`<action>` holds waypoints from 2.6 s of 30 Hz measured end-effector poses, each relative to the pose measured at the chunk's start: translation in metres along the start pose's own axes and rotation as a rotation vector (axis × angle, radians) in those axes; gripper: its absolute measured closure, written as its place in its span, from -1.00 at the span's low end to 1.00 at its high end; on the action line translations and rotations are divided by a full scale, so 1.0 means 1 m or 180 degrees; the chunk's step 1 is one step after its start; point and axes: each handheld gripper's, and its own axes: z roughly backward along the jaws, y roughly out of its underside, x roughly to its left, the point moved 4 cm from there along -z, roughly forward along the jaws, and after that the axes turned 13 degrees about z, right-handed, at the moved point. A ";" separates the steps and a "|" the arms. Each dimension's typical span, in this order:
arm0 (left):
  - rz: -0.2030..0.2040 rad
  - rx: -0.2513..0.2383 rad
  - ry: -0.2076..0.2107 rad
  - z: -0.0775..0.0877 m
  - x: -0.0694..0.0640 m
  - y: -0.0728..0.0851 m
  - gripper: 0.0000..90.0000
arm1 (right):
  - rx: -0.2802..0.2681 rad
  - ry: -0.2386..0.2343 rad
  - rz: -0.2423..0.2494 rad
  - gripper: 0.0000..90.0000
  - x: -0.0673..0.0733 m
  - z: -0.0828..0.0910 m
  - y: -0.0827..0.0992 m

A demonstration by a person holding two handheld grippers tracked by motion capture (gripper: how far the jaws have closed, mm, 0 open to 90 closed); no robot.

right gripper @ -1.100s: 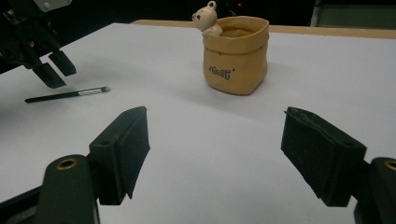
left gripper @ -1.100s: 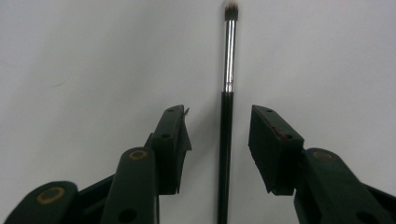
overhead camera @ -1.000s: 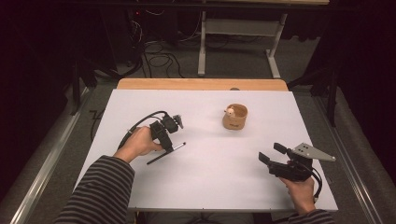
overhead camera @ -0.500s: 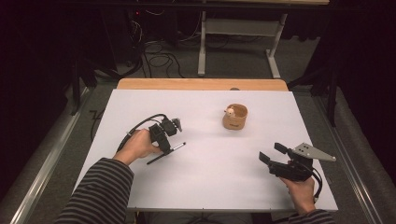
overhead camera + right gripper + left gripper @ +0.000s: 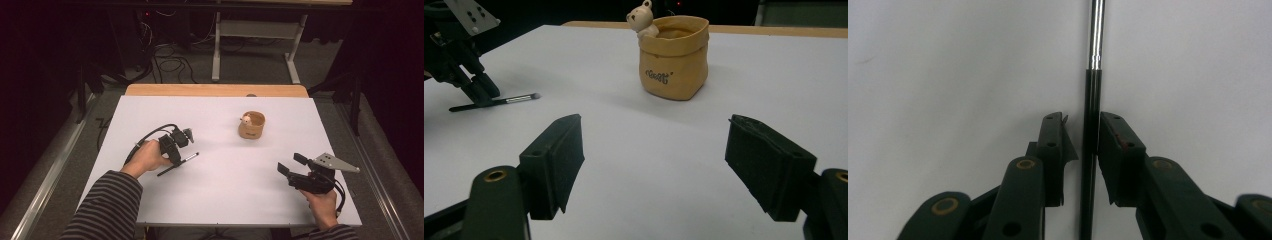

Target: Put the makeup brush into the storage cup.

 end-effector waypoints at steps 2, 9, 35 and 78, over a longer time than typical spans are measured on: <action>-0.0006 0.0019 -0.0012 -0.001 0.000 0.000 0.62 | 0.0003 -0.0002 -0.0002 -0.45 0.000 0.000 0.000; -0.0042 0.0039 -0.0061 -0.002 0.000 0.001 0.67 | 0.0027 0.0008 0.0002 -0.44 0.000 0.000 0.001; -0.0067 0.0061 -0.0008 -0.004 -0.001 0.003 0.84 | 0.0052 -0.0003 -0.0018 -0.44 0.000 -0.001 0.001; -0.0145 -0.0851 0.0289 0.048 -0.018 0.011 0.86 | 0.0052 -0.0030 -0.0005 -0.44 0.002 -0.002 0.001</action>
